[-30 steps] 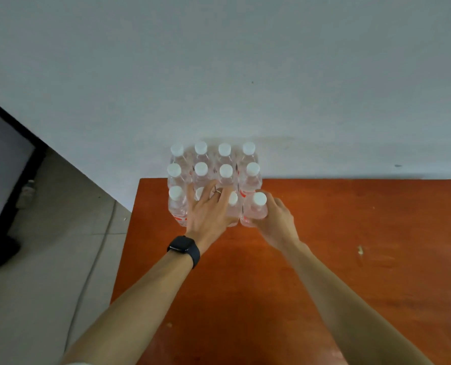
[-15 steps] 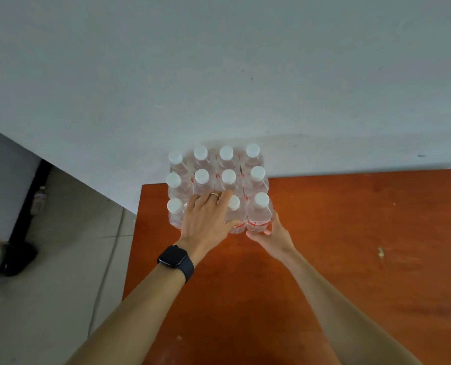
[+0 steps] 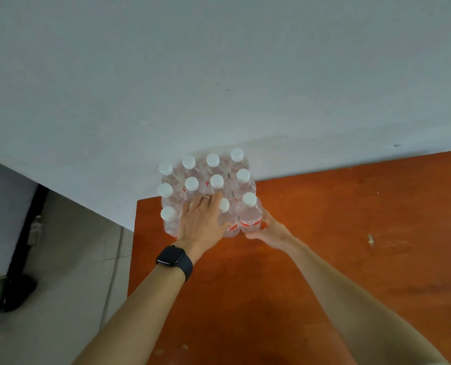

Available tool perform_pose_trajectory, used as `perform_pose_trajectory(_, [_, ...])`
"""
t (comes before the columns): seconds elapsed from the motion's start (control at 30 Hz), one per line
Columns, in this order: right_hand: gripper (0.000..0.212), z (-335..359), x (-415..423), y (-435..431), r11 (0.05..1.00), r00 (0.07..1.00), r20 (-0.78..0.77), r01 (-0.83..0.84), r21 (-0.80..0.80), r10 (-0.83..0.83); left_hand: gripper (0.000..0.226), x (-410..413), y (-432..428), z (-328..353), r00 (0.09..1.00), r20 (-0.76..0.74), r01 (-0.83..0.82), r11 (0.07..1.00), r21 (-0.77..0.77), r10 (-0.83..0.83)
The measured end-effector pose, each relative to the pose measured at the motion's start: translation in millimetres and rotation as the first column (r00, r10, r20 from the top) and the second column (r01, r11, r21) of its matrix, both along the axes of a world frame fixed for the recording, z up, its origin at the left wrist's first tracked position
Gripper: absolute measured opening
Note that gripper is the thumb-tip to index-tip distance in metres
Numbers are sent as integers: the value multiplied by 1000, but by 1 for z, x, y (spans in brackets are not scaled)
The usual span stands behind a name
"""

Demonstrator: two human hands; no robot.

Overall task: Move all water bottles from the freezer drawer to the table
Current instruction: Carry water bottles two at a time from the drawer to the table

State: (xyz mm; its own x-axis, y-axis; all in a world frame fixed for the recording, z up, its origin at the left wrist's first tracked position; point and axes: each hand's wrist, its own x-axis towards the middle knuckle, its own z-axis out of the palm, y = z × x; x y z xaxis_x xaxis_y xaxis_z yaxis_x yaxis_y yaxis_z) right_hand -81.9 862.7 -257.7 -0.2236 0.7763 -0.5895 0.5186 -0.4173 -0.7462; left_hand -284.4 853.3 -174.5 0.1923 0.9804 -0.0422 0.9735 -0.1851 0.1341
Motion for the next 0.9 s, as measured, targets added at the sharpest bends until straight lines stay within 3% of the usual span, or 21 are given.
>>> perform_pose_trajectory(0.1, [101, 18, 19, -16, 999, 998, 60, 31, 39, -33, 62, 11, -5, 9, 1000, -15, 28, 995, 93, -27])
perform_pose_trajectory(0.2, [83, 37, 46, -45, 983, 993, 68, 82, 167, -94, 55, 36, -13, 17, 992, 42, 106, 974, 201, -117])
perform_pose_trajectory(0.43, [52, 81, 135, -161, 849, 928, 178, 207, 486, -328, 53, 137, -58, 10, 934, 175, 308, 950, 50, -312])
perform_pose_trajectory(0.63, [45, 105, 220, -294, 752, 714, 372, 327, 573, -594, 49, 256, -137, -1, 815, 243, 559, 824, -88, -527])
perform_pose_trajectory(0.9, [43, 111, 315, -535, 505, 376, 337, 605, 616, -863, 45, 440, -325, 7, 525, 250, 849, 523, -78, -814])
